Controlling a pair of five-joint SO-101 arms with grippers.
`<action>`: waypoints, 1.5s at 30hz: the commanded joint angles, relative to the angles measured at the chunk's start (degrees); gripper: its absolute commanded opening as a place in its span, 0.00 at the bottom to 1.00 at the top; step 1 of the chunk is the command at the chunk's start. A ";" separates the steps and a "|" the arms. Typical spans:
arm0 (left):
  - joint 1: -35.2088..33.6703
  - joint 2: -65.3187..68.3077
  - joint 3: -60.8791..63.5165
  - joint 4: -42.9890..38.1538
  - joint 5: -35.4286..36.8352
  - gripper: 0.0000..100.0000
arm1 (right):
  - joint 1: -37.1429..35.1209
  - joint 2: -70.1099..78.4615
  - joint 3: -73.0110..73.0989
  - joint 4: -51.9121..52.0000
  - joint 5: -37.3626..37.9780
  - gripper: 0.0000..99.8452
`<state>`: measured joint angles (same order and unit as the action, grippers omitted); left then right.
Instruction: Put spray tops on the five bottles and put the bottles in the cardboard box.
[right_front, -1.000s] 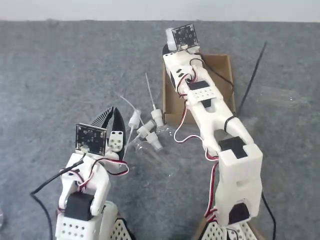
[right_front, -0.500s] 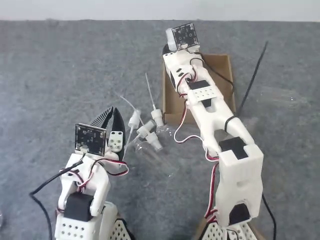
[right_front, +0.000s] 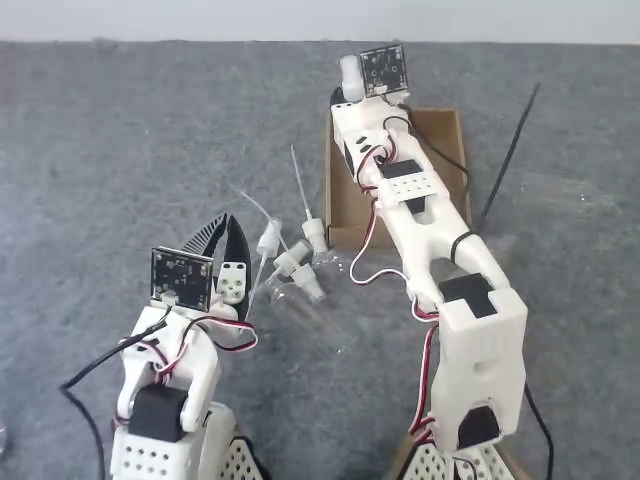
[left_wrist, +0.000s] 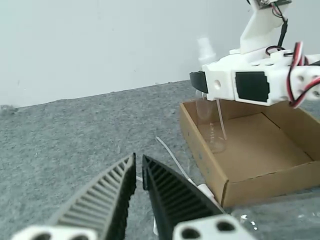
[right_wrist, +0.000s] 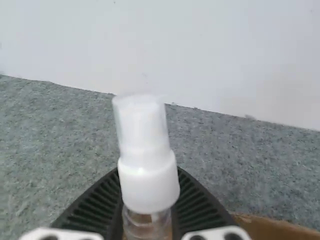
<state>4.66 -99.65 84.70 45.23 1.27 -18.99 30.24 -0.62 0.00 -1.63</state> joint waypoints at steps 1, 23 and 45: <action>-0.09 0.18 -0.22 0.09 0.44 0.01 | -1.10 -0.22 0.53 0.66 -0.44 0.01; 0.00 0.18 -0.22 0.00 0.35 0.01 | -1.63 -0.57 0.26 2.07 -0.35 0.11; 0.09 0.18 -0.22 0.00 0.35 0.01 | -1.71 -10.59 -0.62 7.52 -0.35 0.20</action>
<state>4.66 -99.65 84.70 45.23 1.27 -20.13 24.79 0.00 7.30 -1.80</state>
